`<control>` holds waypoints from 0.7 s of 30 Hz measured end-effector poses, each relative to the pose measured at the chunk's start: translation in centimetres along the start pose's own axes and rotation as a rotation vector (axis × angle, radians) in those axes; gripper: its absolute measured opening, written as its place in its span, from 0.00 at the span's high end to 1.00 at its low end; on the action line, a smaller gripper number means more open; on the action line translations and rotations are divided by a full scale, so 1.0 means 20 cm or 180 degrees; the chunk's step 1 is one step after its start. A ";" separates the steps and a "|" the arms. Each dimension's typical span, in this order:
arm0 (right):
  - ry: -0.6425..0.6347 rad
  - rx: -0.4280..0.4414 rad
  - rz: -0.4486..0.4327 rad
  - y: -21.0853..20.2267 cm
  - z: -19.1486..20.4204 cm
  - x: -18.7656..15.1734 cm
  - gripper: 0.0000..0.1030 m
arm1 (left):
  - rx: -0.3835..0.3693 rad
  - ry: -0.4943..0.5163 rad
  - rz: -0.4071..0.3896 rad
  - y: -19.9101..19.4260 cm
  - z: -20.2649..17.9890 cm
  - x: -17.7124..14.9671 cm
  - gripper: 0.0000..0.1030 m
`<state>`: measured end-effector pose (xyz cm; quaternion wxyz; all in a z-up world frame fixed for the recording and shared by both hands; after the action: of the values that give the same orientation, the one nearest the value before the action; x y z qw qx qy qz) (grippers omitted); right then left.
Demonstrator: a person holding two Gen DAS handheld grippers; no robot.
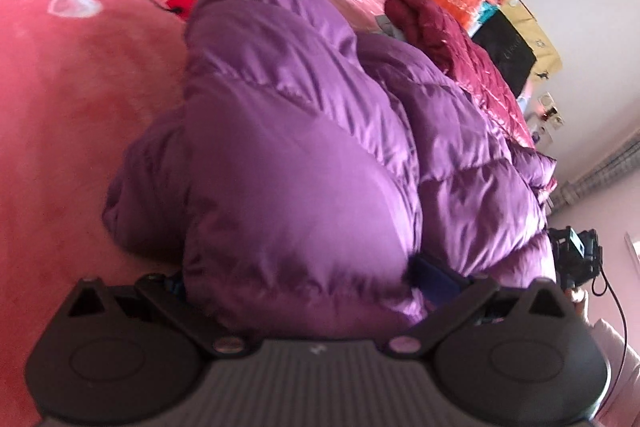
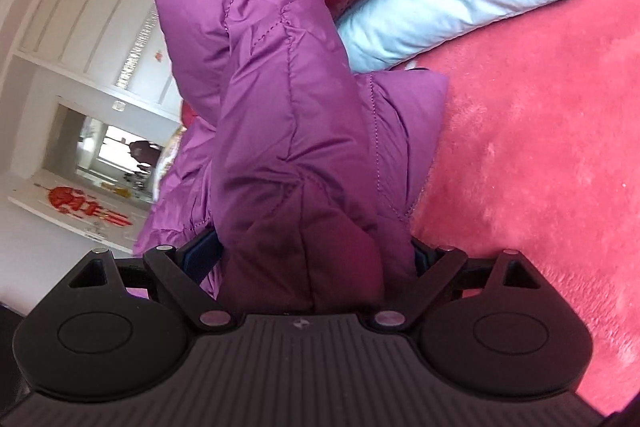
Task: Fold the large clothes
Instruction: 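Lower both grippers onto the folded purple jacket edges and close them, then lift the folded purple jacket with both grippers and carry it toward the stack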
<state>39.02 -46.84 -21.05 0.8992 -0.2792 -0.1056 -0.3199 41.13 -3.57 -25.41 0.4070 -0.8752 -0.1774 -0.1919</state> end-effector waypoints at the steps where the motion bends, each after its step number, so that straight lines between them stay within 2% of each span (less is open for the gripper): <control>1: -0.0052 -0.0091 -0.0014 0.00 0.03 -0.01 0.00 | -0.0016 -0.0003 -0.0008 0.00 -0.01 0.00 0.01; 3: -0.0171 -0.0294 -0.0052 0.01 0.09 -0.04 0.00 | -0.0049 -0.0004 -0.0035 0.00 -0.02 0.00 0.01; 4: -0.0243 -0.0400 -0.0088 0.00 0.13 -0.05 0.04 | -0.0059 0.0018 -0.0055 0.00 -0.03 0.00 0.03; 6: -0.0384 -0.0574 -0.0181 -0.01 0.20 -0.09 0.17 | -0.0038 0.0074 -0.0086 -0.01 -0.05 -0.01 0.07; 8: -0.0547 -0.0777 -0.0296 -0.04 0.28 -0.13 0.36 | -0.0039 0.0065 -0.0122 -0.03 -0.07 -0.02 0.14; 10: -0.0762 -0.0971 -0.0405 -0.06 0.38 -0.17 0.46 | -0.0069 0.0057 -0.0165 -0.06 -0.08 -0.01 0.28; 11: -0.0868 -0.1053 -0.0447 -0.07 0.42 -0.19 0.51 | -0.0082 0.0061 -0.0190 -0.07 -0.09 -0.01 0.31; 13: -0.1115 -0.1220 -0.0527 -0.09 0.53 -0.24 0.56 | -0.0082 0.0095 -0.0220 -0.10 -0.12 -0.01 0.41; 16: -0.1502 -0.1448 -0.0656 -0.11 0.68 -0.32 0.61 | -0.0049 0.0149 -0.0266 -0.14 -0.17 -0.01 0.50; 21: -0.1835 -0.1564 -0.0933 -0.23 0.86 -0.42 0.67 | -0.0071 0.0133 -0.0402 -0.22 -0.24 0.00 0.57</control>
<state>29.45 -35.57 -7.95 0.6842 -0.5459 -0.3125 -0.3691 38.12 -4.76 -19.73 0.3879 -0.8626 -0.2216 -0.2374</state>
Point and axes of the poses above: each gripper's, at about its wrist camera, not at the fingertips, and y roughly the way its jaws point, z to its left, x to its top, the point moved 1 cm from there along y, roughly the way its jaws point, and after that the axes turned 1 degree about -x, right-handed, at the moved point
